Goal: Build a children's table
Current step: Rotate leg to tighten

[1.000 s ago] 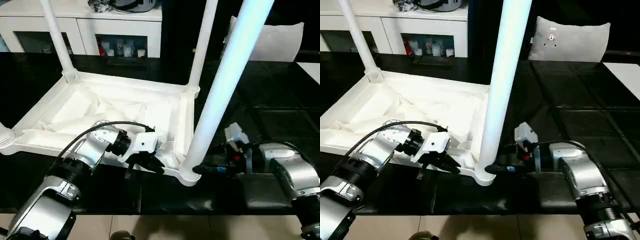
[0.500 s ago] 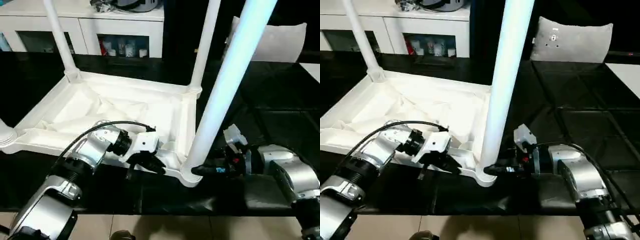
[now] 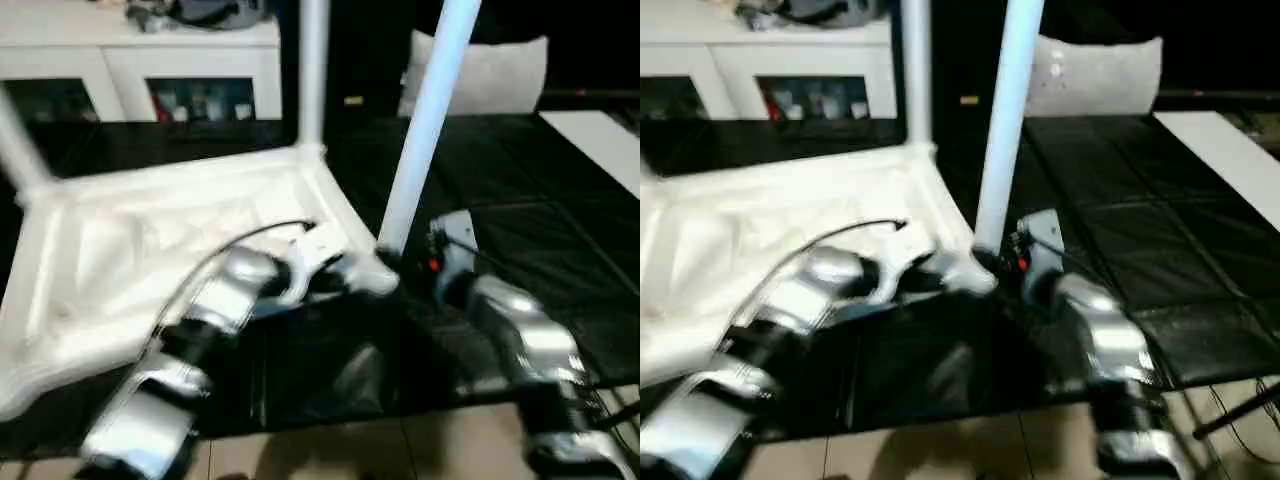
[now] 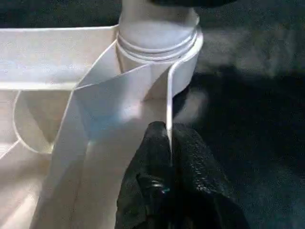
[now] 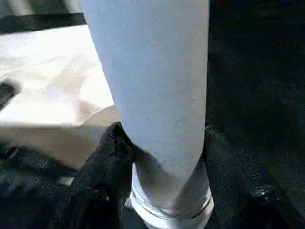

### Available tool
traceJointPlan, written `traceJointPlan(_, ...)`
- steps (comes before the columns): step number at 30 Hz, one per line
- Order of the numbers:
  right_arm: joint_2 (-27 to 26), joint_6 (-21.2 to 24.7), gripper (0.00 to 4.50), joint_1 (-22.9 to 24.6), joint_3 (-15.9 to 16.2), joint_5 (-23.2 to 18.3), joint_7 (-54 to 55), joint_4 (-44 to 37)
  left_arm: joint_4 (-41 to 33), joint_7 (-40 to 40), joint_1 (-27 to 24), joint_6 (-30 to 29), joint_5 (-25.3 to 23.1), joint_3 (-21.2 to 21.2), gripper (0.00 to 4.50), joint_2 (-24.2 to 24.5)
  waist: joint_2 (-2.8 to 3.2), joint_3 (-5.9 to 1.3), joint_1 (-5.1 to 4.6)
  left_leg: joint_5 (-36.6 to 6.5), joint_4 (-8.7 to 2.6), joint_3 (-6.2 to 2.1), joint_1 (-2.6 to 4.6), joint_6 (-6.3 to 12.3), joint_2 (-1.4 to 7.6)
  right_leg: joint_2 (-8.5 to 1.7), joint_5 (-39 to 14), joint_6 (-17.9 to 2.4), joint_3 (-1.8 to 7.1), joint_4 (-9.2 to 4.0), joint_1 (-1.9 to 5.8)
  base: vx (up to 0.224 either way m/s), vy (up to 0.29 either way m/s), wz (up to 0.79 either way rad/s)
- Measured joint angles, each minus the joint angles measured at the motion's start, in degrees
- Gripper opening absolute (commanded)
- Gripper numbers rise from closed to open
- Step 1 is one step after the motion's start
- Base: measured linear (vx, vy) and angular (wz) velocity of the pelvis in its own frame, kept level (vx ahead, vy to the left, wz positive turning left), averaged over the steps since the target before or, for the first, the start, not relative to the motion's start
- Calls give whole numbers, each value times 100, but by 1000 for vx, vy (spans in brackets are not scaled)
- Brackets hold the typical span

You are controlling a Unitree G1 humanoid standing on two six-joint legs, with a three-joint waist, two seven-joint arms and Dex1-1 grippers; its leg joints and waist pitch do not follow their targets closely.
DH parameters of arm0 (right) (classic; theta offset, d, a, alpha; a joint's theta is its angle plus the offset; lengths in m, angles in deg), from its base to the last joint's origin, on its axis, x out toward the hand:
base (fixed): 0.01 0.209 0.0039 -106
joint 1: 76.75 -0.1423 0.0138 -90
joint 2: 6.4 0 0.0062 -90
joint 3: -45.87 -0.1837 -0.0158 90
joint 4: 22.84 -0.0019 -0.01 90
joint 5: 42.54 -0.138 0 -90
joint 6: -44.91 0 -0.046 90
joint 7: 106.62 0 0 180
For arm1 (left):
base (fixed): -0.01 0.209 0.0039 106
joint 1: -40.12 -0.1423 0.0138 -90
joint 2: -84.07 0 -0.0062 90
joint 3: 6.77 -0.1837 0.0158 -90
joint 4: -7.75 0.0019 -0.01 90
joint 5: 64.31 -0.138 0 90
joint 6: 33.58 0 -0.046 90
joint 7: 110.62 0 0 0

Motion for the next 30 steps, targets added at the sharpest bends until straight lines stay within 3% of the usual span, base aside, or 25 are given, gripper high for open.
traceJointPlan(1, -15, -47, 194, -19, 0, 54, 92, 19, 0, 120, 0, -12, 0, 7, 0, -60, 0, 0, 2, -6, -1, 0, -4, 8, 0, 0, 9, 0, 0, 1, -2, 0, 0, 0)
traceJointPlan(2, -54, -122, 249, -36, -18, 85, 198, 53, -1, 200, -2, -18, 0, 17, 0, -116, 0, 0, 9, -11, -9, 1, -5, 12, 1, 0, 22, 4, 0, 3, -4, 0, 0, 0)
traceJointPlan(3, -97, -186, 263, -45, -46, 86, 257, 90, -6, 230, -2, -24, -5, 20, 0, -138, 2, -1, 14, -11, -23, 3, -6, 12, 0, 1, 27, 5, 0, 3, -5, 0, 0, 0)
traceJointPlan(6, -161, -312, 268, -44, -70, 89, 281, 140, -105, 238, -28, -27, -40, 5, 0, -144, 10, -6, 46, -10, -61, 4, -27, 11, 4, 9, 23, -4, -2, 3, -19, 0, 0, 0)
traceJointPlan(7, -154, -321, 299, -44, -73, 90, 281, 150, -147, 230, -42, -28, -44, -2, 0, -144, 11, -7, 57, -10, -64, 4, -30, 12, 5, 10, 20, -7, -3, 3, -25, 0, 0, 0)
traceJointPlan(12, 139, -614, 324, 64, -28, -21, -319, 185, -286, -78, -73, 110, 11, -108, 0, 37, 14, -8, 89, 6, -53, 5, -73, 45, 5, 9, 20, -12, -1, 9, -81, 0, 0, 0)
traceJointPlan(13, 200, -658, 346, 118, -28, -81, -464, 178, -287, -160, -92, 163, 30, -114, 0, 72, 14, -8, 102, 5, -53, 5, -72, 46, 5, 9, 20, -13, -1, 9, -80, 0, 0, 0)
traceJointPlan(16, 381, -757, 352, 197, 21, -147, -914, 156, -286, -424, -118, 274, 85, -123, 0, 218, 16, -7, 124, 6, -49, 5, -70, 45, 6, 10, 24, -20, -2, 13, -79, 0, 0, 0)
traceJointPlan(19, 898, -903, 369, 372, 176, -247, -1761, 21, -269, -931, -203, 703, 135, -176, 0, 490, 18, -6, 198, 5, -47, 5, -67, 41, 8, 10, 27, -23, -2, 14, -68, 0, 0, 0)
traceJointPlan(25, 830, -925, 369, 376, 238, -266, -1887, 5, -249, -1068, -206, 823, 133, -209, 0, 554, 19, -6, 229, -10, -17, 6, -67, 12, 6, 3, 48, -29, 3, 15, -67, 0, 0, 0)
traceJointPlan(26, 839, -927, 399, 376, 240, -265, -1901, 5, -249, -1073, -206, 826, 133, -211, 0, 557, 19, -6, 225, -10, -17, 7, -68, 12, 5, 2, 50, -29, 3, 12, -67, 0, 0, 0)
traceJointPlan(30, 1864, -1052, 399, 570, 516, -512, -3636, -111, -229, -2460, -325, 1615, 436, -439, 0, 1292, 18, -6, 266, -12, -28, 6, -69, 14, 13, 11, 44, -23, -2, 7, -65, 0, 0, 0)
